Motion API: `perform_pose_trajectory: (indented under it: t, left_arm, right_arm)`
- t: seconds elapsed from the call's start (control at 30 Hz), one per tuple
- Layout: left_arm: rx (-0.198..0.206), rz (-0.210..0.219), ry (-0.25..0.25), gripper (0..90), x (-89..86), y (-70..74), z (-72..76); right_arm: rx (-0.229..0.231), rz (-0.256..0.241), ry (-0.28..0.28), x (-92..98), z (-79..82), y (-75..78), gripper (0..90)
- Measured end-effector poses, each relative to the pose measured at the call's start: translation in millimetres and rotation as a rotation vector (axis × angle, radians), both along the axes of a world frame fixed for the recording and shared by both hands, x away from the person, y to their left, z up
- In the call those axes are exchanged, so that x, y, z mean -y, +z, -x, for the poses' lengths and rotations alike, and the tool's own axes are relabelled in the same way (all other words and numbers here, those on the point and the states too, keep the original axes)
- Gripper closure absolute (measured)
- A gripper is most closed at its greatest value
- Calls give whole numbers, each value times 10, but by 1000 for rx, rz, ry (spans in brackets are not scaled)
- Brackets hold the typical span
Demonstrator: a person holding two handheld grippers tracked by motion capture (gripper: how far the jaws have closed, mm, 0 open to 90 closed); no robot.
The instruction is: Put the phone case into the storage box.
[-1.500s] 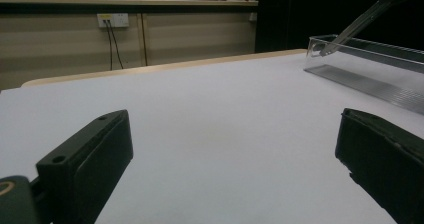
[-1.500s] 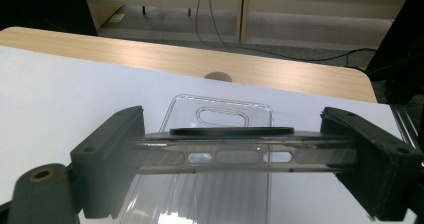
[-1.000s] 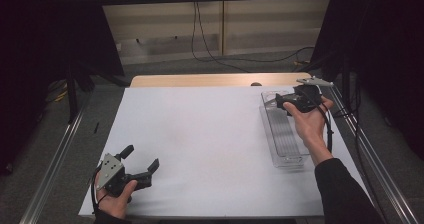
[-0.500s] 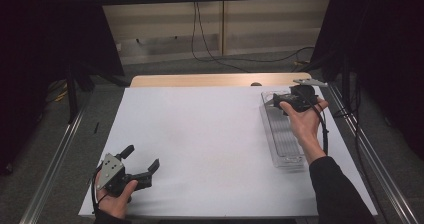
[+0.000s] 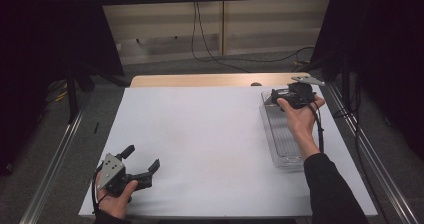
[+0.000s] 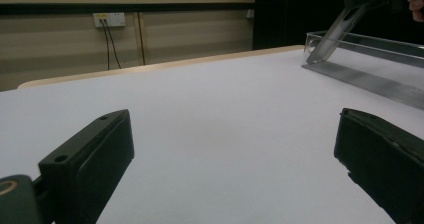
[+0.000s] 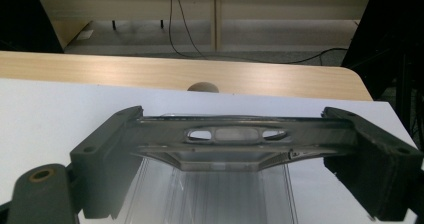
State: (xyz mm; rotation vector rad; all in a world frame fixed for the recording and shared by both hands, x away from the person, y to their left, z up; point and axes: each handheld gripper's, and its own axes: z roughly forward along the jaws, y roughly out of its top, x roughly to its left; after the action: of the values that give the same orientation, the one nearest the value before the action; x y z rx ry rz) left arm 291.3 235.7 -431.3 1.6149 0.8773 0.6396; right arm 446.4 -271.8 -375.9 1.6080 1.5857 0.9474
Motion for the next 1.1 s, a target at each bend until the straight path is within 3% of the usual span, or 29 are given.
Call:
perform_pose_trajectory:
  t: [0.47,0.73,1.1]
  left_arm:
    - [4,-11,-9,26,5,-1,-1]
    - [5,-7,-9,26,-7,3,-1]
    - [4,-13,-9,26,0,-4,-8]
  right_arm:
    - [36,8,-22,-42,-114,-17,117]
    - [63,19,-65,-92,-155,-40,117]
    - [72,38,-43,-113,-243,-52,117]
